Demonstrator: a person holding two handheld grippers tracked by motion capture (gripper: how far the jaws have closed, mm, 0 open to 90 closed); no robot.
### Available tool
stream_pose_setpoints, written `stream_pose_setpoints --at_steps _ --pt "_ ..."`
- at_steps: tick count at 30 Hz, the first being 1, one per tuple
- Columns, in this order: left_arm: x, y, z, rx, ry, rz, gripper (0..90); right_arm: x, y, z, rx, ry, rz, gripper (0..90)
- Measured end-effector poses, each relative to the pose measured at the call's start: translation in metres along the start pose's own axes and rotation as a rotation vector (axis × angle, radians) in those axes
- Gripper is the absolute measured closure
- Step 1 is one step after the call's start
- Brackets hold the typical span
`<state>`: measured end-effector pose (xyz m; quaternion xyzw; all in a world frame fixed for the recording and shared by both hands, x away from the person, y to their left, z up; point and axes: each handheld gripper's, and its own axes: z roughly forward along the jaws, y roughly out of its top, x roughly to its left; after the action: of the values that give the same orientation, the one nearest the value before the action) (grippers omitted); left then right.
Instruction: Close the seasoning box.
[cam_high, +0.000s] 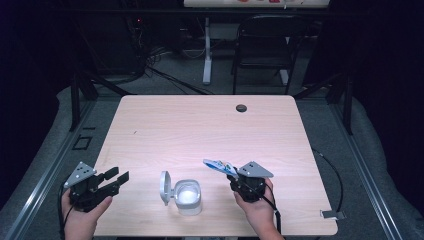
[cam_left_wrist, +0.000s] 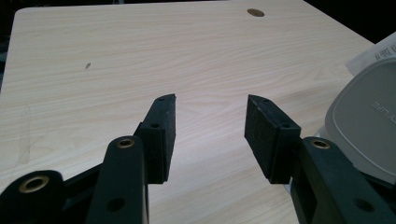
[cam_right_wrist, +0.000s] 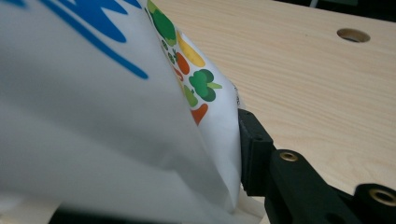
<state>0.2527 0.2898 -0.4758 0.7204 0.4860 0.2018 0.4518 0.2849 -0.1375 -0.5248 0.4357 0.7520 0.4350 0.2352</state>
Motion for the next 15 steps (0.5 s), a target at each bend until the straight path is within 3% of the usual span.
stream_pose_setpoints --at_steps 15 --pt "0.0 -0.001 0.002 0.003 -0.002 -0.001 53.8 -0.009 -0.023 0.013 0.049 -0.006 0.09 72.5"
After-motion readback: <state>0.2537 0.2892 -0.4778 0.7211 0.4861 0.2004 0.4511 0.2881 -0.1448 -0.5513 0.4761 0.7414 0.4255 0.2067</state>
